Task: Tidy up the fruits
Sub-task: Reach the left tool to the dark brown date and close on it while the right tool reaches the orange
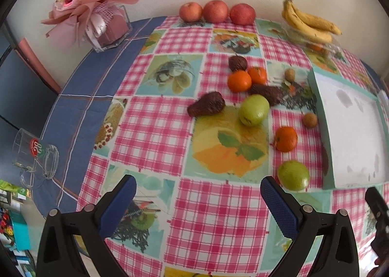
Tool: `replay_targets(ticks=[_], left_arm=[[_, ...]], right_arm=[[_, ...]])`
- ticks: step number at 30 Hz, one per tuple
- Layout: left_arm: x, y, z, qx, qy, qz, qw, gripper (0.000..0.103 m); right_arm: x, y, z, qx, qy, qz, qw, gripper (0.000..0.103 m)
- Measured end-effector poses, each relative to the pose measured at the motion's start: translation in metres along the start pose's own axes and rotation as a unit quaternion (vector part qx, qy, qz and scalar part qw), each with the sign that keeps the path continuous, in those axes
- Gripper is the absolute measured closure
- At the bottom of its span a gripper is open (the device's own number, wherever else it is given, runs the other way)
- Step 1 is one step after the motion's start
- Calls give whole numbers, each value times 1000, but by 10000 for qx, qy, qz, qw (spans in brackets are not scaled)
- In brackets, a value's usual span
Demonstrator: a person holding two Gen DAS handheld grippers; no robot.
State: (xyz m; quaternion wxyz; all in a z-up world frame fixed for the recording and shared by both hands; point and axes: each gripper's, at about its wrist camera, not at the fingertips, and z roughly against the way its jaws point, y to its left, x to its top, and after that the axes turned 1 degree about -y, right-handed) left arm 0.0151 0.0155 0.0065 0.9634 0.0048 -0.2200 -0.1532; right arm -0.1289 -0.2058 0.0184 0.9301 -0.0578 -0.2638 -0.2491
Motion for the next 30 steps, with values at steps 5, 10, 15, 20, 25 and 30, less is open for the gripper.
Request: replay_targets(ticks=[5,10,15,20,25,30], left_arm=[[18,21,4,-173,-103,225,9995,0],[38,39,5,-308,-196,251,9990,0],[59,60,12,-656,-596,550,9945,0],[76,68,14,-832,-823,443,9921,0],[87,62,0,-899,-697,-46,9935,0],[89,52,-19,-662,-545,-459,9953,0]], right_arm=[[3,12,7,27,-131,226,9997,0],[16,27,11,209,-167,327,9991,0],[30,49,9,463,-109,382,9981,0],[38,70,5,739,-96,417,9963,0],[48,82,1,872,-231,430,9950,0],[59,90,-7,1057,-226,450,9931,0]])
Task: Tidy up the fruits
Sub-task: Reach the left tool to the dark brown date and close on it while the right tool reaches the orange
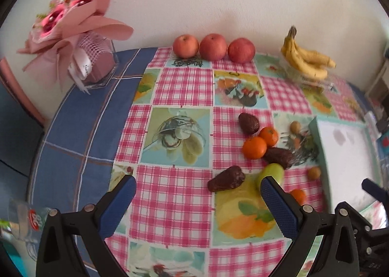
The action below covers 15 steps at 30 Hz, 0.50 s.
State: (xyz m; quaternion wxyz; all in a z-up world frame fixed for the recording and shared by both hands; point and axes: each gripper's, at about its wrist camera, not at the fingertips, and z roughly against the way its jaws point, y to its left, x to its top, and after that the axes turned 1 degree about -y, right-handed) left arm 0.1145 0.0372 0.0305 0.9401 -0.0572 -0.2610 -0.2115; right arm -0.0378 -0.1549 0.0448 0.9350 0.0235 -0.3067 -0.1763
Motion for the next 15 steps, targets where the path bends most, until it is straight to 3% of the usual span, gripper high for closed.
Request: replay_targets(ticks=[2,5,15], left_arm=[[-1,-1,-7,41,-90,-169,9998,0],[-1,0,-24,100,122,-290,9995,0],[12,2,-53,-346,261,267,9987,0]], right_arm=[[3,3,-8,17,91,55,9999,0],[3,5,-20,93,233,86,9996,0],[20,-1,-43,83,203,-44,9997,0]])
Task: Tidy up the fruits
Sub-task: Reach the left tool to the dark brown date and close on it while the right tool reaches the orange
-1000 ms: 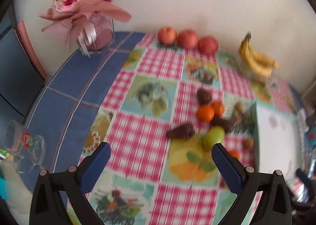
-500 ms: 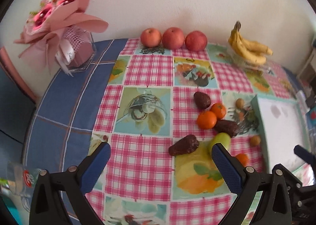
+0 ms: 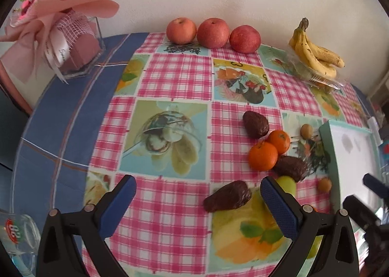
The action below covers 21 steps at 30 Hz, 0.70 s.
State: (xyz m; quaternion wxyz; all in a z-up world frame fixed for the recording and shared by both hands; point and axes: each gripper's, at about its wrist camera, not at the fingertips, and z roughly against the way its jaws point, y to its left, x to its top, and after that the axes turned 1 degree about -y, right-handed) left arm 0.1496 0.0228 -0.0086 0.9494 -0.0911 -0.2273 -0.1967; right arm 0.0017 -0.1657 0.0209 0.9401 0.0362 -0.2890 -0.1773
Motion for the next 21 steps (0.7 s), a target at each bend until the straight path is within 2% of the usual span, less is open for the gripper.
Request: replay_targets(ticks=[3,4,6,7,11,13,15,19,21], left_arm=[[7,-3,-7,87,189,60,9998,1],[8,-3,-10,94,247,122,9996,3],[9,0,-14,51,307,318,9990,15],[8,1,-16,23,332,382,9987,18],[4,-2,-23,-155,516,509,9972,22],[0,-4,-28,-251,636,564,9961,24],[-3,-7,-31,-307,709,622,9951,26],[-10,-7,-41,-388,899,859,9915,27],[-13,-6,-45,-408,962,967,9898,35]], right_arm=[[5,2,-6,56,-13,109,9999,0],[6,2,-8,40,4,116,9999,0],[6,-2,-12,-17,34,57,10000,0],[6,-3,-13,-30,50,44,10000,0],[1,-4,-17,-128,133,123,9998,2],[-2,-2,-21,-133,223,180,9995,10],[-6,1,-28,-98,355,270,9990,23],[-17,8,-42,11,624,361,9974,26],[-23,12,-48,40,719,428,9965,32]])
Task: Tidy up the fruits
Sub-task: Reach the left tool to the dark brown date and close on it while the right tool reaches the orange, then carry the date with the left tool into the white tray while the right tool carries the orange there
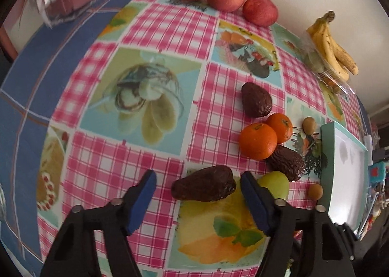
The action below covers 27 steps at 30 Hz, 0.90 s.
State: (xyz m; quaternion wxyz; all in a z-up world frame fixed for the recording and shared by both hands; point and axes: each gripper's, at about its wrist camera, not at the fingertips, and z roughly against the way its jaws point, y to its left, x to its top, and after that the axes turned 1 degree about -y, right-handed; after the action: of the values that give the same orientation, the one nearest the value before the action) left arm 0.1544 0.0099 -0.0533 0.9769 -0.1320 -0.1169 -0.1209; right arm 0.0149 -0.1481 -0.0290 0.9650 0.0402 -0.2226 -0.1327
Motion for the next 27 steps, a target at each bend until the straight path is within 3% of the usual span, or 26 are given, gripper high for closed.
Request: replay_targets(ticks=[5,10,14,19,27], left_arm=[[-4,2,-3,-200,78,202,9996,43],[-5,5,-2,-252,92,315,9991,43],[-6,11,4,-252,67,534,9982,43],[-6,13,29,-3,-235,686,9974,43],[-4,-14,88,-3,-865,698,9938,43]], right_arm=[[-6,7,-16,20,212,88,9997,35],[-7,10,-20,17,223,127,9997,50],[-6,11,-15,127,123,146,9997,68],[-6,11,-8,226,24,95,9997,70],[3,-1,24,361,-431,-212,9982,70]])
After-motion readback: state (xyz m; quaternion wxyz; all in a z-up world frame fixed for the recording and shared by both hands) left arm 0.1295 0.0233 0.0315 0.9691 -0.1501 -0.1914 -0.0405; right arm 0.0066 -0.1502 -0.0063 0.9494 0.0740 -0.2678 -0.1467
